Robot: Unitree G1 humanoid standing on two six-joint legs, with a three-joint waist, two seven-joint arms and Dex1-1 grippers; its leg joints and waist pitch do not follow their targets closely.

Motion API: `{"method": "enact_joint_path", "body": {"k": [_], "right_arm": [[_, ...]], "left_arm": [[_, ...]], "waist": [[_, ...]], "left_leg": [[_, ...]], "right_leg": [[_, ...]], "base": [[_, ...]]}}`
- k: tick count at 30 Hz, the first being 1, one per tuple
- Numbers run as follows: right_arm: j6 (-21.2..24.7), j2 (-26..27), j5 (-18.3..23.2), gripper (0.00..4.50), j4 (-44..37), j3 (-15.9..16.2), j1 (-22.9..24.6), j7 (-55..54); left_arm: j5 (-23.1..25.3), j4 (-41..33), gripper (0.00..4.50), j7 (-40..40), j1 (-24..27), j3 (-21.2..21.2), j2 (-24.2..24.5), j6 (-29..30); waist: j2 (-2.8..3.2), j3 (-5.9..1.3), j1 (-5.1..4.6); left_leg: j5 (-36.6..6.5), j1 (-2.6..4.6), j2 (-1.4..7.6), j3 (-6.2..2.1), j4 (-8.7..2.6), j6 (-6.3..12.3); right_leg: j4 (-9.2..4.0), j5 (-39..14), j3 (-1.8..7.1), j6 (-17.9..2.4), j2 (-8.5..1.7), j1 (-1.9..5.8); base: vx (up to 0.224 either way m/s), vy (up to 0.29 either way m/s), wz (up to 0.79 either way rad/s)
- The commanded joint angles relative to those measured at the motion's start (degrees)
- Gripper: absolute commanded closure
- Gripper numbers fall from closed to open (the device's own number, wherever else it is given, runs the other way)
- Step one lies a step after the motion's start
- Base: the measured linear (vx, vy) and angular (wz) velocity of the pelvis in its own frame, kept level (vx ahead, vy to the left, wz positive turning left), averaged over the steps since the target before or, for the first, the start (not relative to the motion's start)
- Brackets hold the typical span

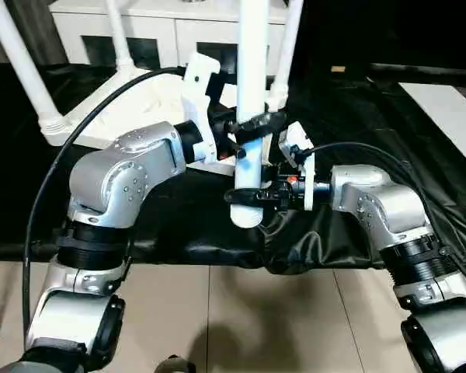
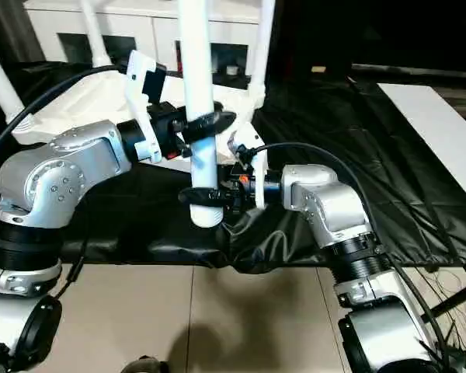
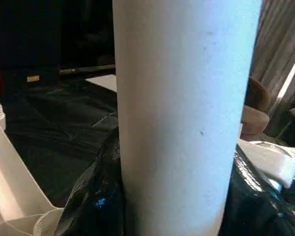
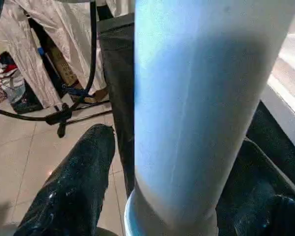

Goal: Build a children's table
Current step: Move to table

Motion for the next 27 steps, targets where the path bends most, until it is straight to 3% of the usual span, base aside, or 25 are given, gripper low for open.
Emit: {"method": "enact_joint_path", "body": {"k": [1, 13, 27], "right_arm": [[0.16, 0.04, 1.1, 1.33, -0.05, -1.12, -2.51, -0.01], [0.13, -0.3, 0.68, 1.33, 1.0, -2.13, -3.44, -0.39], [0.84, -0.27, 0.92, 2.54, 1.42, -1.83, -3.54, 0.82]], "left_arm": [[0.4, -1.49, 2.66, -0.79, -0.47, -0.52, 0.47, 0.14], [0.21, -1.38, 2.66, -1.41, -0.58, -0.27, 0.5, -0.02], [-0.32, -1.15, 2.66, -1.28, -0.93, 0.67, 0.26, 0.09]], "waist": [[-0.19, -4.51, -0.03], [-0.2, -4.58, 0.01], [-0.24, -4.62, 0.02]], "left_leg": [[-9.7, 2.34, 1.98, -0.63, -3.72, -0.93], [-9.33, 2.28, 1.9, -0.59, -3.67, -1.18], [-8.69, 2.29, 1.91, -0.58, -3.59, -0.74]], "right_leg": [[-4.19, -4.62, 2.06, -12.56, -4.07, 2.43], [-4.1, -3.76, 2.07, -12.38, -4.04, 2.53], [-4.02, -3.4, 2.03, -12.69, -4.02, 2.53]], "base": [[0.0, 0.0, 0.0], [0.0, 0.0, 0.0], [0.0, 0.0, 0.0]]}}
